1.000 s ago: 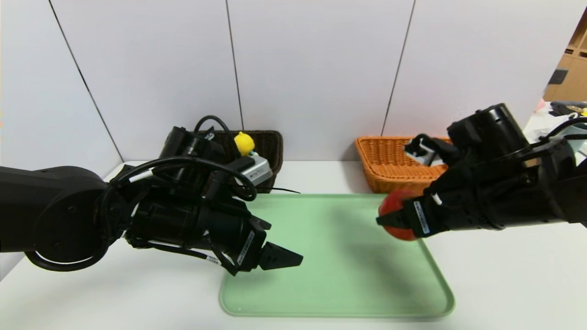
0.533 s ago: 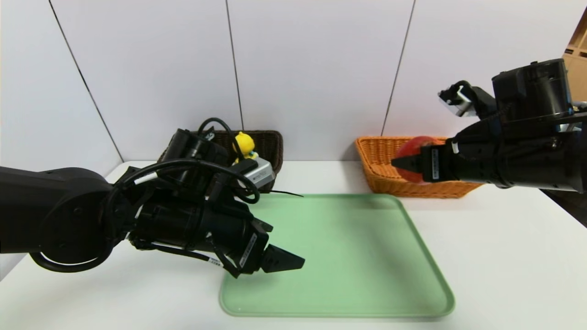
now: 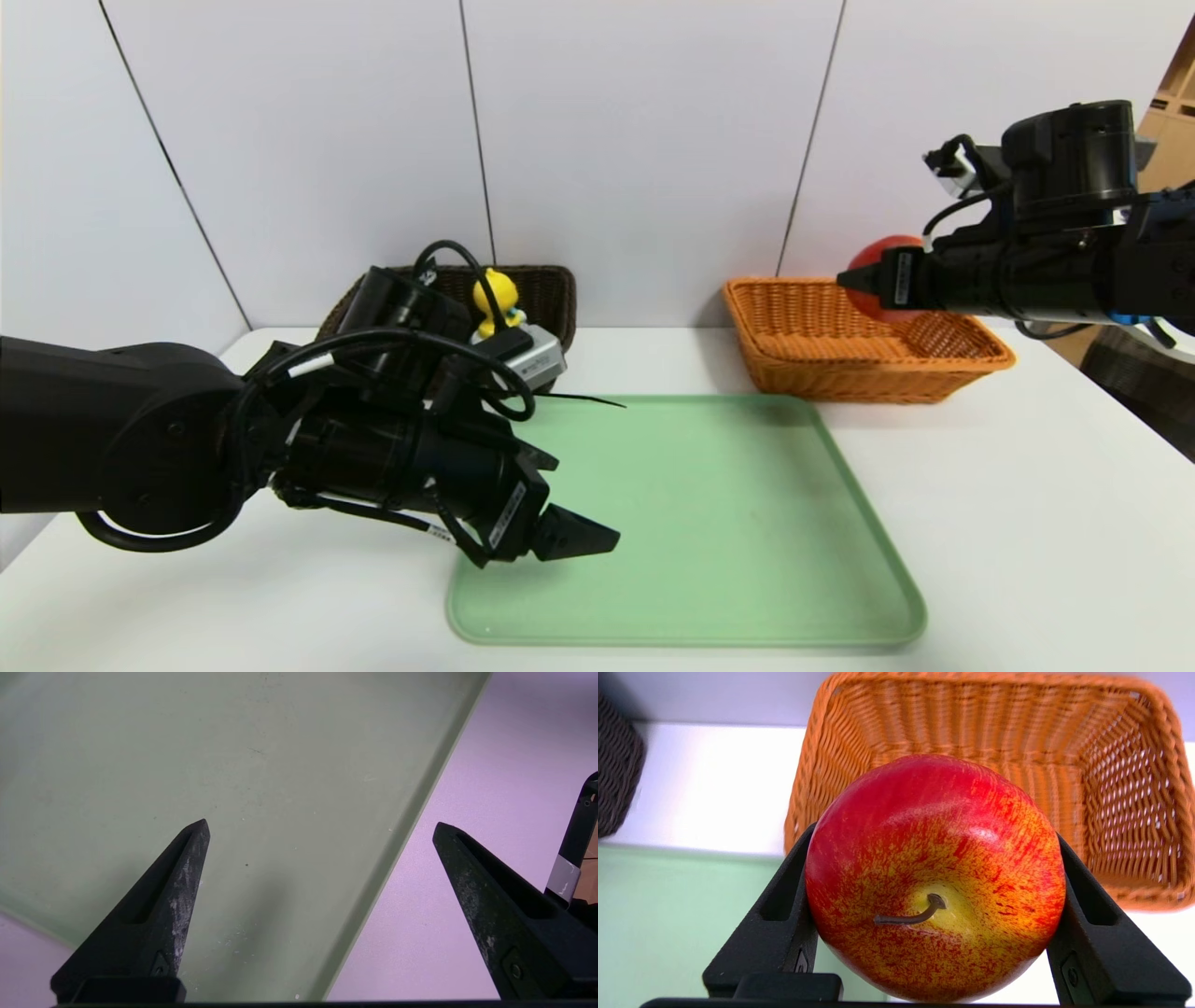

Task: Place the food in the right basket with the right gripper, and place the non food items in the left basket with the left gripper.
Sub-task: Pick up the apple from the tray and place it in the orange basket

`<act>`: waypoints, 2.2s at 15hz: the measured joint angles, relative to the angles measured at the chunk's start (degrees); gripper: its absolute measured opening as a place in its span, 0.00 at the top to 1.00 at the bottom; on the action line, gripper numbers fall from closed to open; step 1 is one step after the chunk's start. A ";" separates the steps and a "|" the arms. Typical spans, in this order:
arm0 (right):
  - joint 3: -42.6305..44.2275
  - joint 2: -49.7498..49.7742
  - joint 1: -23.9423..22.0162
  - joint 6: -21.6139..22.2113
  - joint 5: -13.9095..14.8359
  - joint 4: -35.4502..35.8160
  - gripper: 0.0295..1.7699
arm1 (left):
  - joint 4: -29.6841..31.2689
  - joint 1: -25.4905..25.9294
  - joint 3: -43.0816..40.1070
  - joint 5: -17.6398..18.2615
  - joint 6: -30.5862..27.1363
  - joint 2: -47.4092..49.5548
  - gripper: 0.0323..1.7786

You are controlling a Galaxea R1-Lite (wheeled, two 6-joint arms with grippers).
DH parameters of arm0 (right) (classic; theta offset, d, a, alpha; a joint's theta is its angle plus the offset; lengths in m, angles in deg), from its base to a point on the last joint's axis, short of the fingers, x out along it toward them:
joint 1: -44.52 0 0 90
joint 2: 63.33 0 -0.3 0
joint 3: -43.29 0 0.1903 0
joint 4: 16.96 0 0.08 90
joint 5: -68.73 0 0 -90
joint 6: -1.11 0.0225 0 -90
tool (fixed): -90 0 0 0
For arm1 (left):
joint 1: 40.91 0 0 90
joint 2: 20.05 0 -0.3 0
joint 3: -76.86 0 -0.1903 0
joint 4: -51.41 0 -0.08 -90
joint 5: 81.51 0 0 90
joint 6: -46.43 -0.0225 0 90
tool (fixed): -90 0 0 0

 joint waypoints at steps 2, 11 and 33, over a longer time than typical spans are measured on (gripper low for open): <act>0.77 -2.73 -1.43 -1.16 0.02 4.36 0.29 | -0.02 0.00 -0.09 0.02 -0.07 -0.02 0.05; 9.12 -14.82 -3.47 -1.43 0.30 6.45 0.29 | -0.05 -0.05 -0.66 0.17 0.33 -0.02 0.05; 20.68 -24.81 -5.23 -10.33 0.06 -4.39 0.15 | 1.94 -0.06 -1.60 0.11 0.15 -0.26 0.05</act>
